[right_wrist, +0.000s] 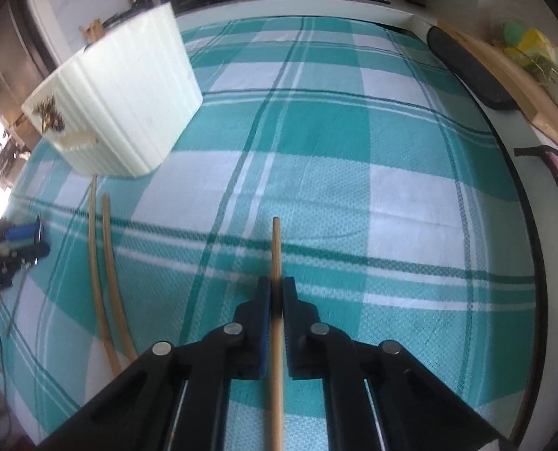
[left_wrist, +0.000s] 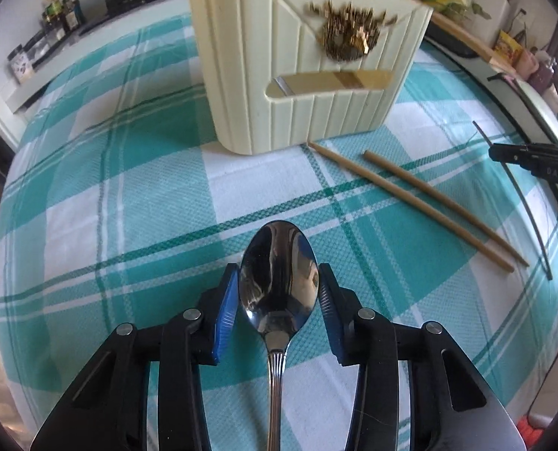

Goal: Organize utensils
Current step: 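Lift the spoon over the caddy with the left gripper while the right gripper carries its chopstick there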

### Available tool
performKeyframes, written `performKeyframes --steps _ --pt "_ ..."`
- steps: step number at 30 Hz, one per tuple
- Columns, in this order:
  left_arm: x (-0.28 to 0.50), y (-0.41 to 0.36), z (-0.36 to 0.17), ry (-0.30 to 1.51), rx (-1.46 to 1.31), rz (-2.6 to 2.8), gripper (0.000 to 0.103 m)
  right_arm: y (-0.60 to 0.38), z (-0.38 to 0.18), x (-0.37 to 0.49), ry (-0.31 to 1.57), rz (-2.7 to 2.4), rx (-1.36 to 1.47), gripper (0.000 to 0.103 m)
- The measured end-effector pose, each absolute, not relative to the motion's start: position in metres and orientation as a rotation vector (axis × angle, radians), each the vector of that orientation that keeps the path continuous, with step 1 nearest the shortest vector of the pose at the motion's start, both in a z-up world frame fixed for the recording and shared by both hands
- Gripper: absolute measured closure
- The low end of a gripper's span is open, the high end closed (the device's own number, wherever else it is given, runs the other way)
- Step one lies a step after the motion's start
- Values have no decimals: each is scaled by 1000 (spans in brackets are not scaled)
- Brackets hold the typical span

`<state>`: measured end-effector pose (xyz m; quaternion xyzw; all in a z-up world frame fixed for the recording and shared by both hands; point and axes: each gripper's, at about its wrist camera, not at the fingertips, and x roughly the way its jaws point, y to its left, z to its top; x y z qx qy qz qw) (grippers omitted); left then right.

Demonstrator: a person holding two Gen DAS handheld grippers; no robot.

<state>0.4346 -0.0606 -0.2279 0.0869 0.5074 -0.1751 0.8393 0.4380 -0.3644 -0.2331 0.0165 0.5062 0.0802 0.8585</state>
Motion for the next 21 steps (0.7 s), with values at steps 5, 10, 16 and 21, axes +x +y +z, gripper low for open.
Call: performKeyframes --steps 5,10,16,21 --pt "398 -45 -186 951 162 -384 61 -359 -183 402 919 213 68 97" --pt "354 -24 -141 816 109 -401 61 -348 -128 353 781 251 49 97" --pt "321 -3 -116 737 39 -409 61 -334 -92 297 652 266 24 97" --pt "305 4 -102 695 8 -418 61 -322 -76 274 586 264 3 97"
